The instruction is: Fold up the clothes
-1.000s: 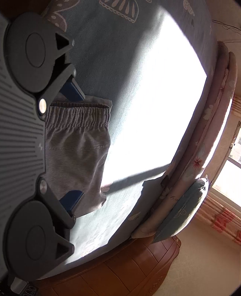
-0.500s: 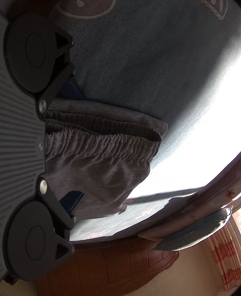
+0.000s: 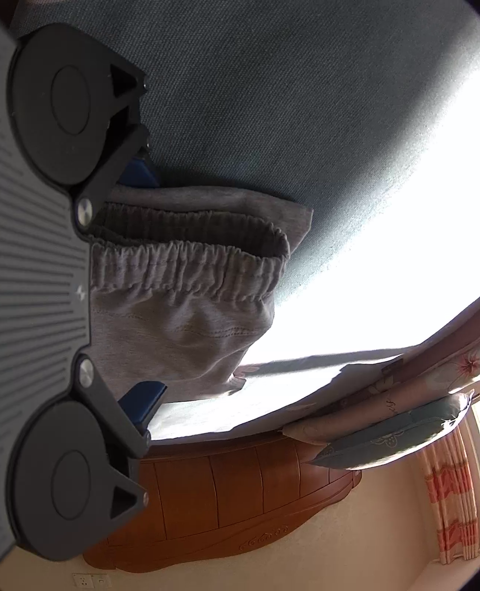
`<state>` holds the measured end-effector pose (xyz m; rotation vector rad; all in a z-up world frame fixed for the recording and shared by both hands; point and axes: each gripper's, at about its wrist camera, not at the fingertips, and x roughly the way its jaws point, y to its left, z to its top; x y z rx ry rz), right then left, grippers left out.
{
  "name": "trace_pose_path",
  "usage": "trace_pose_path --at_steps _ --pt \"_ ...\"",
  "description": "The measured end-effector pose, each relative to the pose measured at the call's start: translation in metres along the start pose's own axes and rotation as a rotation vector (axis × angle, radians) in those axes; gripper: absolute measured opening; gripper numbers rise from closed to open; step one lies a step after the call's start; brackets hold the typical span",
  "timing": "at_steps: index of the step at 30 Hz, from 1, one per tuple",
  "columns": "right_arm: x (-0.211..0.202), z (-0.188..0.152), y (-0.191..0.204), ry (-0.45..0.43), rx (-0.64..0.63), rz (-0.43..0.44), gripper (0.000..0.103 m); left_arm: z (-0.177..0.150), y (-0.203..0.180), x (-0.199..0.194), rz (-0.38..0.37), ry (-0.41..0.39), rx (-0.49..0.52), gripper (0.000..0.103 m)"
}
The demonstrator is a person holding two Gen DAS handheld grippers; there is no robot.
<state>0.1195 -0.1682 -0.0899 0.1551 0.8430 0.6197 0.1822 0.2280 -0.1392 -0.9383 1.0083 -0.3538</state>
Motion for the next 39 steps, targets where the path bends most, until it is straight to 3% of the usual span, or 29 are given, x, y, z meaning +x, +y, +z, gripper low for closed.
trace_pose_path --at_steps 5,8,12,17,20,25,30,32,36,39 --pt "0.002 0.001 0.000 0.012 -0.012 0.011 0.072 -0.023 -0.002 -0.005 -0.027 0.035 0.052 0.102" --pt "0.000 0.004 -0.004 0.009 0.020 0.033 0.072 0.004 -0.006 0.000 -0.016 -0.026 0.044 0.101" --pt "-0.006 0.010 -0.003 -0.021 0.036 0.047 0.072 0.022 0.000 0.014 -0.046 -0.030 -0.008 0.101" --pt "-0.012 0.013 -0.001 -0.039 0.004 0.030 0.072 -0.015 0.004 0.001 -0.089 0.061 0.031 0.101" --pt "-0.014 0.014 -0.003 -0.041 -0.009 0.023 0.072 -0.030 -0.005 -0.004 -0.052 0.085 0.117 0.102" --pt "-0.017 0.015 -0.011 -0.054 0.009 0.015 0.072 0.015 -0.010 0.018 -0.063 0.030 0.035 0.101" --pt "-0.029 0.022 -0.023 -0.091 0.049 0.021 0.074 -0.006 -0.014 0.013 -0.038 0.091 0.112 0.100" --pt "-0.030 0.025 -0.035 -0.096 0.076 0.038 0.077 -0.017 -0.012 0.007 -0.024 0.109 0.147 0.095" --pt "-0.020 0.039 -0.066 -0.076 0.170 0.097 0.078 -0.009 -0.001 0.002 -0.010 0.101 0.037 0.082" --pt "-0.005 0.050 -0.098 -0.058 0.289 0.143 0.080 -0.007 -0.009 0.003 0.059 0.113 0.069 0.065"
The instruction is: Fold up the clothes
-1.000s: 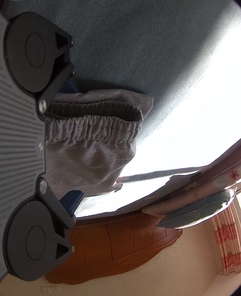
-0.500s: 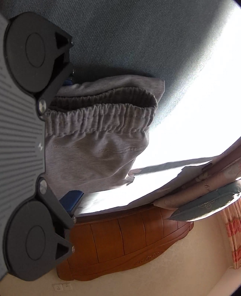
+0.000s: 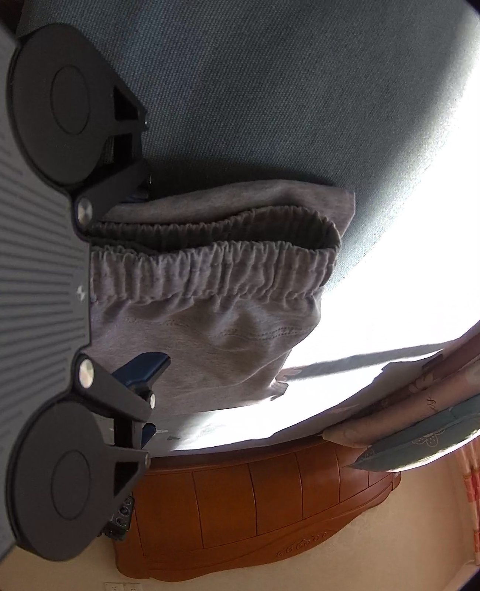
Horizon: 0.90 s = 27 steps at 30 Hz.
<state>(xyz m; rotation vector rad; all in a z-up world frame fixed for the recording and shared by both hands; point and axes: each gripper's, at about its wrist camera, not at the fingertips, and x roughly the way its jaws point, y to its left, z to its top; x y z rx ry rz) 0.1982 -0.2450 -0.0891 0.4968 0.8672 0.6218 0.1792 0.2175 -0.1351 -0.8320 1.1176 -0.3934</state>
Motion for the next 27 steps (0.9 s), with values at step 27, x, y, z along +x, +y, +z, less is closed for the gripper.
trace_pose_path --at_steps 27 --pt "0.060 0.018 -0.049 0.217 0.216 0.225 0.085 -0.002 -0.006 0.003 0.139 -0.014 0.024 0.039"
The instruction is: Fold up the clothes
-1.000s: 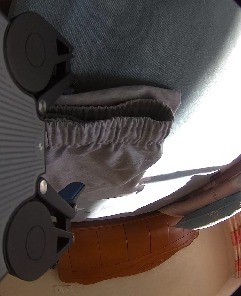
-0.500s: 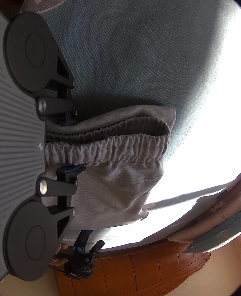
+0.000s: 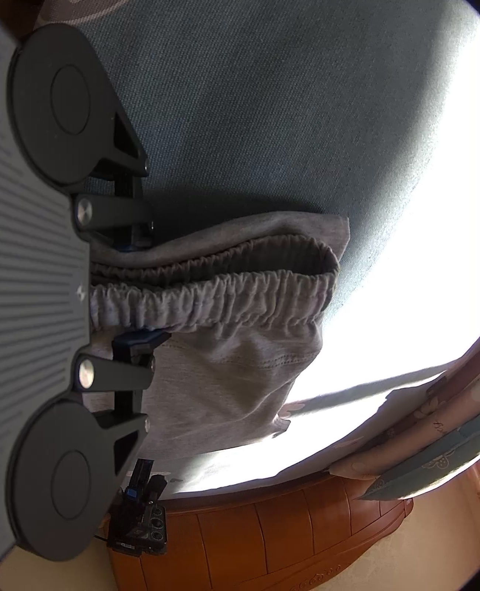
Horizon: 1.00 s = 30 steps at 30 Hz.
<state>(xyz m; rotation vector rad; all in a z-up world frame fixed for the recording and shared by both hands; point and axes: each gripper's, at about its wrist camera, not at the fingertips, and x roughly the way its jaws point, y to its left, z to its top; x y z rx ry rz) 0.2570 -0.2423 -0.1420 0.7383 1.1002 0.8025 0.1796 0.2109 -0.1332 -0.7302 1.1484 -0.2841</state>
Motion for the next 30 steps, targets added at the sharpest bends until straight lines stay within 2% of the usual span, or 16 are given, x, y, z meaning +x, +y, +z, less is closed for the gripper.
trace_pose_path --at_steps 2,6,8,11,13,14,15,18,20,24,30 --pt "0.007 0.006 0.005 0.013 -0.017 -0.023 0.087 0.000 -0.001 0.000 0.006 -0.001 -0.002 0.039" --pt "0.026 0.033 0.000 -0.007 0.048 0.015 0.085 -0.003 -0.003 -0.001 0.023 -0.011 0.006 0.039" --pt "0.029 0.034 0.004 -0.005 0.023 -0.013 0.083 -0.003 -0.003 -0.002 0.025 -0.010 0.004 0.039" --pt "0.028 0.021 0.014 -0.004 -0.118 -0.077 0.068 -0.002 -0.003 -0.003 0.029 -0.007 0.002 0.039" --pt "0.024 0.019 0.008 -0.003 -0.106 -0.088 0.048 -0.002 -0.006 -0.002 0.038 -0.005 0.005 0.039" --pt "0.023 0.021 0.003 -0.002 -0.078 -0.090 0.041 -0.003 -0.007 -0.001 0.044 -0.005 0.009 0.039" --pt "0.022 0.021 -0.004 0.001 -0.043 -0.080 0.028 0.003 -0.016 0.005 0.049 -0.005 0.009 0.039" --pt "0.021 0.020 -0.012 -0.005 -0.010 -0.073 0.025 0.000 -0.016 0.003 0.058 -0.004 0.007 0.039" --pt "0.023 0.013 -0.001 -0.030 -0.068 -0.125 0.024 -0.002 -0.014 0.002 0.067 -0.004 0.011 0.039" --pt "0.034 -0.007 0.036 -0.082 -0.265 -0.299 0.022 -0.001 -0.025 0.009 0.109 -0.007 0.025 0.039" --pt "0.057 -0.027 0.072 -0.113 -0.468 -0.505 0.023 -0.009 -0.048 0.011 0.202 -0.026 0.095 0.039"
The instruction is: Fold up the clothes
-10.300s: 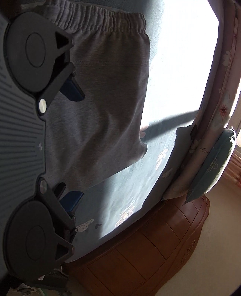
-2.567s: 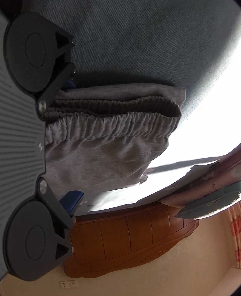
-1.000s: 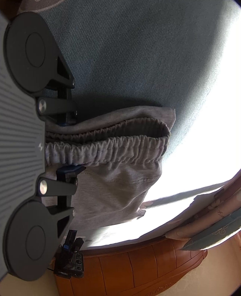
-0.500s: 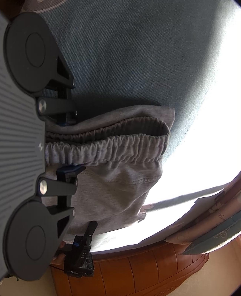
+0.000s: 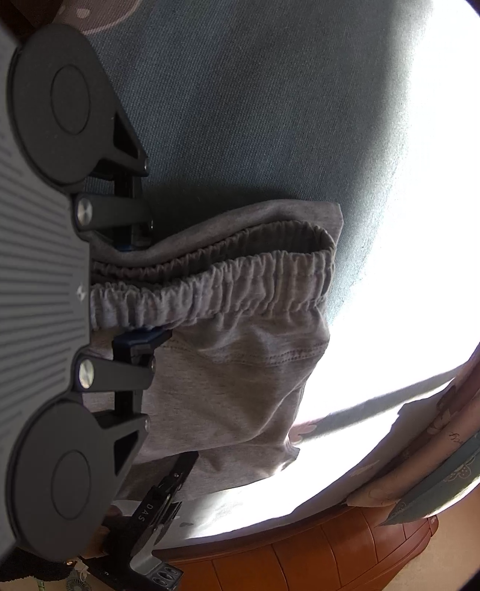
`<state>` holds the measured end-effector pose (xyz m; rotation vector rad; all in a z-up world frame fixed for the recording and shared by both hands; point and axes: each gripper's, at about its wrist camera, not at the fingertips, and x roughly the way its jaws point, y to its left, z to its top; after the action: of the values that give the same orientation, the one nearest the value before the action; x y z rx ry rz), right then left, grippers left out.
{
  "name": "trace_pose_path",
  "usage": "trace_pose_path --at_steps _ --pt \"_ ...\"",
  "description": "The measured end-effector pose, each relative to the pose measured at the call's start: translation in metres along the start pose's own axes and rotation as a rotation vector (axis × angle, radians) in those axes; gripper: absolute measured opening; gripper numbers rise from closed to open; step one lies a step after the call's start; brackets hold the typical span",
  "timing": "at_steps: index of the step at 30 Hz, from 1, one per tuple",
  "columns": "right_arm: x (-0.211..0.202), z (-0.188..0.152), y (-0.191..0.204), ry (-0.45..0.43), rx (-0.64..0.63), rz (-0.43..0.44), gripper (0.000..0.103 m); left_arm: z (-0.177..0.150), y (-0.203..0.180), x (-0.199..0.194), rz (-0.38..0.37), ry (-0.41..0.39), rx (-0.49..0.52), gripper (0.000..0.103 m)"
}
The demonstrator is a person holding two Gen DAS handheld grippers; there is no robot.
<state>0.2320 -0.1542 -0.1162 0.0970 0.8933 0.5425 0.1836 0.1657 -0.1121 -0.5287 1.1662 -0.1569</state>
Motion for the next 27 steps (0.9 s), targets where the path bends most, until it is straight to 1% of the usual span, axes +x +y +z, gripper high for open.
trace_pose_path --at_steps 4,7,9,10,12,16,19,27 --pt "0.003 0.000 0.016 -0.017 -0.044 -0.054 0.025 -0.003 -0.023 0.003 0.082 -0.018 0.078 0.039" --pt "0.002 0.002 0.015 -0.015 -0.033 -0.058 0.025 0.000 -0.037 0.008 0.135 -0.031 0.117 0.038" --pt "0.000 0.002 0.011 -0.016 -0.016 -0.050 0.025 -0.005 -0.041 0.004 0.167 -0.048 0.157 0.037" --pt "-0.001 0.002 0.011 -0.020 -0.006 -0.042 0.024 -0.007 -0.044 0.001 0.165 -0.058 0.180 0.035" --pt "-0.003 0.001 0.009 -0.027 0.019 -0.024 0.023 -0.010 -0.050 -0.004 0.154 -0.075 0.227 0.035" --pt "-0.013 0.000 0.005 -0.053 0.074 0.030 0.022 -0.012 -0.049 -0.021 0.075 -0.108 0.249 0.036" --pt "-0.025 -0.003 0.006 -0.081 0.112 0.066 0.021 -0.011 -0.052 -0.027 0.042 -0.129 0.238 0.035" --pt "-0.052 -0.003 0.018 -0.145 0.098 0.100 0.020 -0.005 -0.075 -0.035 -0.020 -0.181 0.246 0.032"
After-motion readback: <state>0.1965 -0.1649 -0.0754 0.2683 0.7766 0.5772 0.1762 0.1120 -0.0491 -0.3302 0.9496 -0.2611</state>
